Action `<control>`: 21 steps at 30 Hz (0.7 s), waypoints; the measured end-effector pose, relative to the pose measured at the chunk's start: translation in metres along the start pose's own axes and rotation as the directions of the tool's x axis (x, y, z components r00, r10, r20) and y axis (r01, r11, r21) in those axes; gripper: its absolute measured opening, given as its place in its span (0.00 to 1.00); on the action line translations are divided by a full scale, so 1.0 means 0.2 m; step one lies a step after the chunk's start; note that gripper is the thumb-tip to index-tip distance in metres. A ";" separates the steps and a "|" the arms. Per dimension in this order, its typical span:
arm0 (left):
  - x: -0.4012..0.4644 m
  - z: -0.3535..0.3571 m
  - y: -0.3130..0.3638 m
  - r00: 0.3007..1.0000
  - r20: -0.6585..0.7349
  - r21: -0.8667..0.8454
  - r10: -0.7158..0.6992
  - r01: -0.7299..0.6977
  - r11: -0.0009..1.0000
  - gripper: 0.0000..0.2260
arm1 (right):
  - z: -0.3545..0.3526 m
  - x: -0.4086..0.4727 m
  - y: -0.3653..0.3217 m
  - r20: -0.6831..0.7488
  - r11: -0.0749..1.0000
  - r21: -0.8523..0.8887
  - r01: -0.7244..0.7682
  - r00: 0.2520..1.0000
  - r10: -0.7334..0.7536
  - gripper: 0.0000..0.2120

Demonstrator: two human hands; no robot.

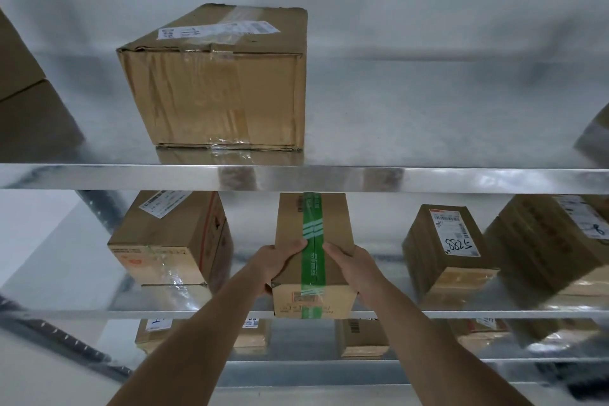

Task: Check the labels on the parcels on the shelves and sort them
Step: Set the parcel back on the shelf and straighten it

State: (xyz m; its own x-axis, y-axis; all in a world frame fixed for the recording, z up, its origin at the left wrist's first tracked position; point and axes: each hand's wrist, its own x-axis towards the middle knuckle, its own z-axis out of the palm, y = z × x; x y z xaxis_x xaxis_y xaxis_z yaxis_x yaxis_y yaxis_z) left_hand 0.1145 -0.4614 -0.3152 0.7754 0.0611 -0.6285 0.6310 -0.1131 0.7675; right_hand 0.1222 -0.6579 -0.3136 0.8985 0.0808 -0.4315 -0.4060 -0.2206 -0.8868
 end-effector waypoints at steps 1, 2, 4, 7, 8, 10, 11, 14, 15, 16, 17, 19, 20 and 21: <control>0.00 0.00 0.00 1.000 -0.009 0.001 -0.004 0.004 1.000 0.28 | 0.00 0.00 0.00 -0.003 1.000 0.004 0.003 1.000 -0.003 0.18; 0.00 0.00 0.00 1.000 -0.013 -0.002 -0.006 0.006 1.000 0.27 | 0.00 0.01 0.00 -0.008 1.000 0.009 0.006 1.000 -0.006 0.18; 0.01 -0.01 0.00 1.000 -0.015 -0.001 -0.015 0.015 1.000 0.26 | 0.00 0.01 0.00 -0.016 1.000 0.016 0.010 1.000 -0.010 0.19; 0.02 -0.01 0.00 1.000 -0.016 -0.003 -0.013 0.013 1.000 0.25 | 0.01 0.01 0.01 -0.014 1.000 0.021 0.000 1.000 0.000 0.19; 0.03 -0.01 0.00 1.000 -0.019 -0.002 -0.012 0.012 1.000 0.25 | 0.01 0.01 0.01 -0.015 1.000 0.019 -0.003 1.000 0.003 0.20; 0.03 -0.01 0.01 1.000 -0.025 -0.002 -0.012 0.012 1.000 0.25 | 0.01 0.01 0.00 -0.019 1.000 0.025 -0.004 1.000 0.005 0.20; 0.03 -0.01 0.01 1.000 -0.028 -0.002 -0.013 0.012 1.000 0.24 | 0.01 0.01 0.00 -0.024 0.999 0.033 -0.004 1.000 0.005 0.20; 0.04 -0.01 0.00 0.999 -0.042 -0.016 0.001 -0.002 1.000 0.24 | 0.02 0.02 0.00 -0.037 0.999 0.051 -0.006 0.999 0.008 0.18; 0.04 0.00 0.00 0.999 -0.044 -0.020 0.003 -0.004 1.000 0.24 | 0.02 0.03 0.01 -0.042 0.999 0.053 -0.009 0.999 0.011 0.18; 0.04 0.00 0.01 0.999 -0.047 -0.024 0.002 -0.004 1.000 0.23 | 0.02 0.03 0.01 -0.045 0.999 0.051 -0.013 0.999 0.015 0.18; 0.04 0.00 0.01 0.999 -0.053 -0.027 0.001 -0.002 1.000 0.22 | 0.03 0.03 0.01 -0.048 0.999 0.046 -0.018 0.999 0.020 0.18; 0.04 0.00 0.01 0.998 -0.062 -0.033 -0.009 0.007 0.999 0.22 | 0.03 0.03 0.01 -0.052 0.999 0.038 -0.018 0.998 0.020 0.17; 0.04 0.00 0.01 0.998 -0.060 -0.036 -0.013 0.011 0.999 0.22 | 0.03 0.03 0.01 -0.055 0.999 0.038 -0.016 0.998 0.018 0.16; 0.04 0.00 0.01 0.998 -0.061 -0.037 -0.012 0.010 0.999 0.23 | 0.03 0.03 0.01 -0.057 0.999 0.037 -0.018 0.998 0.020 0.16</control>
State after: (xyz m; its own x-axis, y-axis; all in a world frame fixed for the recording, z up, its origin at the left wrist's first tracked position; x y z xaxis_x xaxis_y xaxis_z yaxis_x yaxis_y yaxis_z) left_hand 0.1224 -0.4615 -0.3185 0.7678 0.1228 -0.6288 0.6390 -0.0758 0.7655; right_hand 0.1263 -0.6524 -0.3188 0.8984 0.0207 -0.4386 -0.4276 -0.1859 -0.8847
